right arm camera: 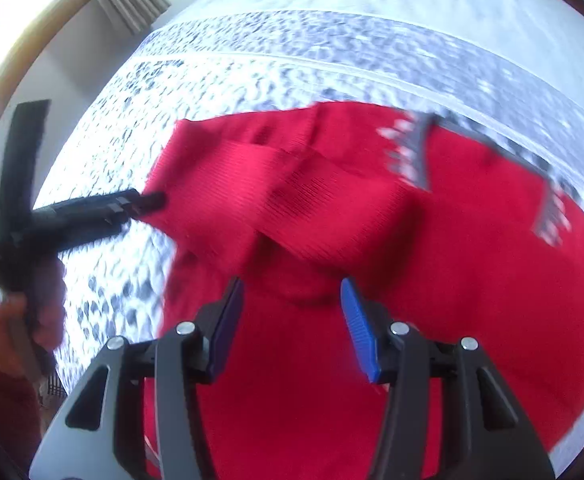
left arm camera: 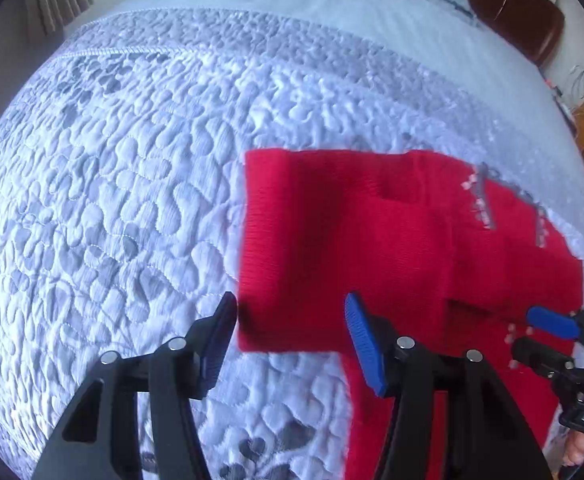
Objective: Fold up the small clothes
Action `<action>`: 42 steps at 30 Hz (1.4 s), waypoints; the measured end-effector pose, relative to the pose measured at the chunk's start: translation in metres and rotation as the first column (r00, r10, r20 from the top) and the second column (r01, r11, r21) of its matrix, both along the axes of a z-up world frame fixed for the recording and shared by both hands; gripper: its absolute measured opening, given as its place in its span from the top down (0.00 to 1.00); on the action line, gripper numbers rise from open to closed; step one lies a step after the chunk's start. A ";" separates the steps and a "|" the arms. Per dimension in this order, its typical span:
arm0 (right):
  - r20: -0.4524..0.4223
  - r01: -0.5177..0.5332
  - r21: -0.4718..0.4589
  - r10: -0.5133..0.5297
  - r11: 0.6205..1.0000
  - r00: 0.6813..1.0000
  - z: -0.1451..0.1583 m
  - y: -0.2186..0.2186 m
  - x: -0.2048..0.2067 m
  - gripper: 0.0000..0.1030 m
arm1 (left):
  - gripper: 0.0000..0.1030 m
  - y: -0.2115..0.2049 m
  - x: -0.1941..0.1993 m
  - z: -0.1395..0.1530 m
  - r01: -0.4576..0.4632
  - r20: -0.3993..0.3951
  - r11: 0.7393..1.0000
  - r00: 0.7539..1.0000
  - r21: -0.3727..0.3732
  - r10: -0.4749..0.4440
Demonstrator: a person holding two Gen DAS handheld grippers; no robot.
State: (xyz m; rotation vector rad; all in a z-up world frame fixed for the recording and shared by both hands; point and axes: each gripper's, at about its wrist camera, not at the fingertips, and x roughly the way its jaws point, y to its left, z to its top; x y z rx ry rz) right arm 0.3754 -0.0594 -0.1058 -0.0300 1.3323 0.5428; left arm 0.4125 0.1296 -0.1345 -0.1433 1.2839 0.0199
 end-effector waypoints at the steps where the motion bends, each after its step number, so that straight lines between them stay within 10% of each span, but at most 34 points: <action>1: -0.004 -0.004 -0.017 0.004 1.000 1.000 -0.002 0.009 0.005 0.51 | 0.46 0.002 0.004 -0.005 0.000 -0.014 1.000 1.000 0.007 0.001; 9: -0.021 -0.023 -0.199 0.019 0.980 1.000 -0.045 0.053 0.035 0.51 | 0.42 0.014 0.010 -0.029 -0.023 -0.043 0.999 0.999 -0.026 0.022; 14: -0.022 0.016 -0.122 -0.018 0.992 1.000 -0.043 0.034 0.038 0.93 | 0.40 0.013 0.012 -0.030 -0.020 -0.053 0.999 0.998 -0.036 0.018; 20: 0.020 0.205 0.015 -0.205 0.979 0.979 -0.003 -0.075 0.023 0.92 | 0.40 0.016 0.010 -0.032 -0.021 -0.044 0.999 0.999 -0.038 0.019; 24: 0.024 0.298 -0.034 -0.298 0.954 0.954 0.000 -0.145 -0.002 0.58 | 0.40 0.013 0.009 -0.030 -0.029 -0.044 0.999 0.999 -0.024 0.028; 39: -0.215 0.375 0.126 -0.344 0.919 0.914 -0.053 -0.174 0.037 0.53 | 0.38 -0.008 0.010 -0.007 -0.049 -0.026 0.998 0.999 -0.046 0.048; 42: -0.261 0.372 0.201 -0.317 0.906 0.912 -0.056 -0.166 0.047 0.76 | 0.38 -0.005 0.009 -0.011 -0.050 -0.034 0.997 0.998 -0.051 0.048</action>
